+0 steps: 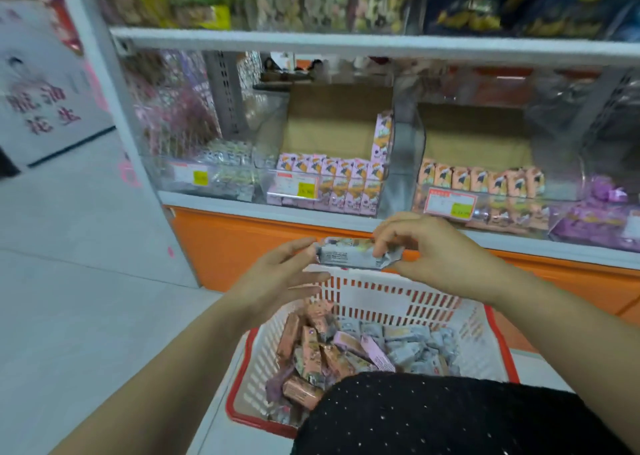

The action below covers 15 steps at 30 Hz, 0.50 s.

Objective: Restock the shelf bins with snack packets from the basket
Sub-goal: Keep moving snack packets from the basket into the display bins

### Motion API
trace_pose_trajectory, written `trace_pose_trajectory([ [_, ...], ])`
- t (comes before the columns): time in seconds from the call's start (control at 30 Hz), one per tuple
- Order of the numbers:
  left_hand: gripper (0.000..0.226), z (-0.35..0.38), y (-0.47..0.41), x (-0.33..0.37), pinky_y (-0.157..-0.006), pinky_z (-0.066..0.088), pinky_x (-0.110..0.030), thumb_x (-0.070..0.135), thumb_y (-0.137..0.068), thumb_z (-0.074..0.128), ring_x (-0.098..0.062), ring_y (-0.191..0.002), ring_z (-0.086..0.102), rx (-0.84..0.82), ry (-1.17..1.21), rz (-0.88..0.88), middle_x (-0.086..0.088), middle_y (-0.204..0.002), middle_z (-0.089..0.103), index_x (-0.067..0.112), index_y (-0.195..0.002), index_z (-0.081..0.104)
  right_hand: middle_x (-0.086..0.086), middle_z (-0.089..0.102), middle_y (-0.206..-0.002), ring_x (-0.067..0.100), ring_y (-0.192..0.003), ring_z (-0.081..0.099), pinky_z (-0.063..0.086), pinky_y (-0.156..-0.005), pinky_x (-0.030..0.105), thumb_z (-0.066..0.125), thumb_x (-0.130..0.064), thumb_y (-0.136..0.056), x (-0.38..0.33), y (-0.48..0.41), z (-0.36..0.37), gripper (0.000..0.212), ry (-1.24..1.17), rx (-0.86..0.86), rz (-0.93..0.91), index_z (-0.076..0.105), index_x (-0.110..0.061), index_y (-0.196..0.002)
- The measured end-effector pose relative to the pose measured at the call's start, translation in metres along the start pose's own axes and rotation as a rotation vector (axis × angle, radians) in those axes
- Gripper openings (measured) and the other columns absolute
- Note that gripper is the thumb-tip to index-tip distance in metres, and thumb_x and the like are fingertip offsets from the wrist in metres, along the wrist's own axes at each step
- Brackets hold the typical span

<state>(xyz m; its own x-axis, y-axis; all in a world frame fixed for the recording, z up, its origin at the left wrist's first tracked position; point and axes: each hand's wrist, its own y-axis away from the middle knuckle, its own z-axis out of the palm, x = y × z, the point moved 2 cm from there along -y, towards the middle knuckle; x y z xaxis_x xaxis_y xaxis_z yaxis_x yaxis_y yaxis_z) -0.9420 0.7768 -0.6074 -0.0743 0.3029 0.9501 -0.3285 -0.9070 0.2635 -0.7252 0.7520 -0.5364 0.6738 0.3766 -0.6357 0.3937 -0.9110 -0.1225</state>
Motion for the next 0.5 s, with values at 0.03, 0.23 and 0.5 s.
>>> trace_pose_trajectory([
  [0.03,0.042,-0.005,0.004,0.008,-0.085,0.056,-0.034,0.03,-0.083,0.06,-0.023,-0.098,0.068,-0.006,0.004,0.024,-0.007,-0.12,0.063,0.016,-0.123,0.054,-0.005,0.06,-0.102,0.01,-0.096,0.059,0.044,-0.086,0.016,0.064,0.009,-0.075,-0.009,-0.003,-0.002,0.046,0.037,0.01,-0.031,0.06,-0.036,-0.076],
  [0.23,0.035,-0.039,0.019,0.05,-0.079,0.056,-0.032,0.02,-0.069,0.072,-0.023,-0.088,0.069,-0.023,-0.137,0.2,-0.004,-0.101,0.066,0.013,-0.1,0.058,0.004,0.064,-0.103,0.017,-0.096,0.057,0.038,-0.08,0.012,0.058,0.015,-0.072,-0.051,-0.03,-0.007,0.046,0.151,0.047,-0.13,0.058,-0.031,-0.073],
  [0.5,0.027,-0.099,0.023,0.089,-0.075,0.056,-0.026,0.009,-0.082,0.071,-0.016,-0.092,0.068,0.179,0.002,0.332,-0.002,-0.108,0.067,0.016,-0.107,0.063,-0.01,0.064,-0.092,0.007,-0.092,0.058,0.044,-0.078,0.015,0.07,0.003,-0.074,-0.086,-0.103,0.015,0.043,0.075,0.074,-0.214,0.055,-0.037,-0.072],
])
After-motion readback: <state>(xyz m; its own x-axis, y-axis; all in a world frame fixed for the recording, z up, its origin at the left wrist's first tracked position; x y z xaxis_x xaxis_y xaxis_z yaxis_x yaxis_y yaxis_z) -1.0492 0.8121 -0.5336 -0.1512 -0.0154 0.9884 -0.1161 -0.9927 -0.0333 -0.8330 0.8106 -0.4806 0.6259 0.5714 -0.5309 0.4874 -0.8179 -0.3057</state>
